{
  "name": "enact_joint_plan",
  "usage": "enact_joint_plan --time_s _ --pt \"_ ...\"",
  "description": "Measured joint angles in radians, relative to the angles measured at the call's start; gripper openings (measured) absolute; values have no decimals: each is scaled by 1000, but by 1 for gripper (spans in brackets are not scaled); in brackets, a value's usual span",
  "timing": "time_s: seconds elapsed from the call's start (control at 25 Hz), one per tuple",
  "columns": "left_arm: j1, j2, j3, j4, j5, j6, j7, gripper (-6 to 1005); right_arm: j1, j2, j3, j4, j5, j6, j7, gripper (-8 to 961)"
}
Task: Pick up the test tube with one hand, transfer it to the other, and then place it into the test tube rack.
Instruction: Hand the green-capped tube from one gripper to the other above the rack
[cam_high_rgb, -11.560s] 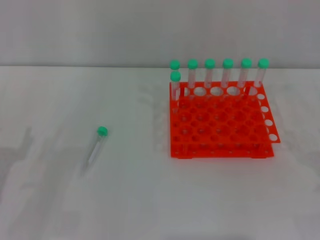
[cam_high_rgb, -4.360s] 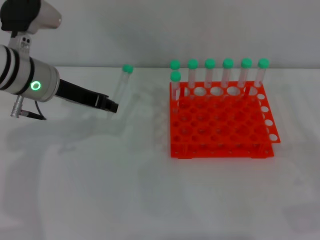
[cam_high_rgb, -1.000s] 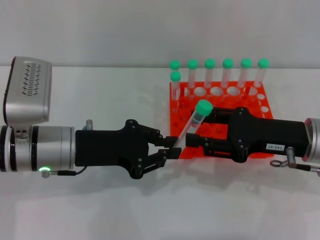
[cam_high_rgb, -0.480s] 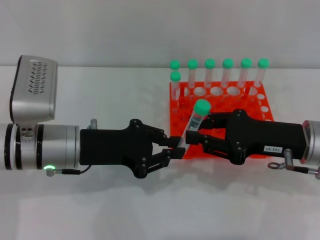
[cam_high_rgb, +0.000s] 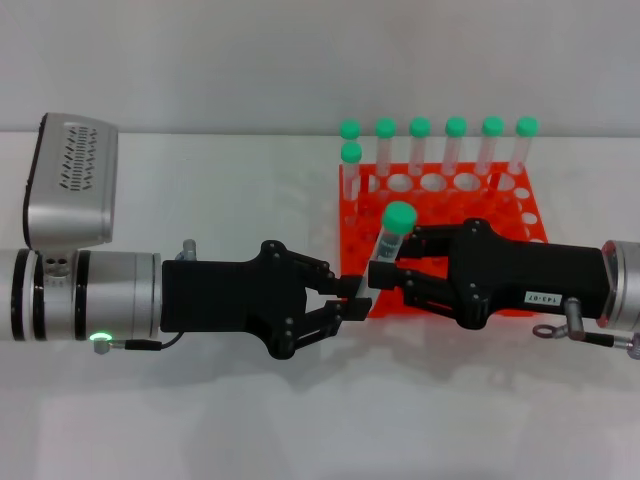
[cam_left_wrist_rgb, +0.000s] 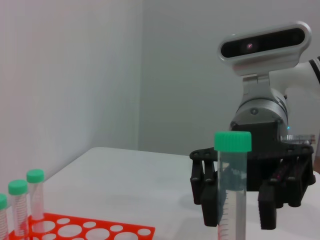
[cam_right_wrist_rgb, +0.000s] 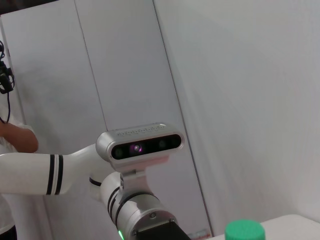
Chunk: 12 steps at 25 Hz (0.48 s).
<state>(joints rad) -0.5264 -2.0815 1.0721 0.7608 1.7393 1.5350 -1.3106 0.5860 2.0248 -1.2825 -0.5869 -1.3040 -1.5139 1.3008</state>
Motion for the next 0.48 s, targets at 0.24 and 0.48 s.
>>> enact_joint_plan --time_s 0.24,0.48 --pt "0 0 6 0 1 0 -1 177 0 0 -5 0 10 15 0 249" --pt "0 0 12 0 -6 -1 -1 175 -11 -1 -6 2 30 17 -17 210"
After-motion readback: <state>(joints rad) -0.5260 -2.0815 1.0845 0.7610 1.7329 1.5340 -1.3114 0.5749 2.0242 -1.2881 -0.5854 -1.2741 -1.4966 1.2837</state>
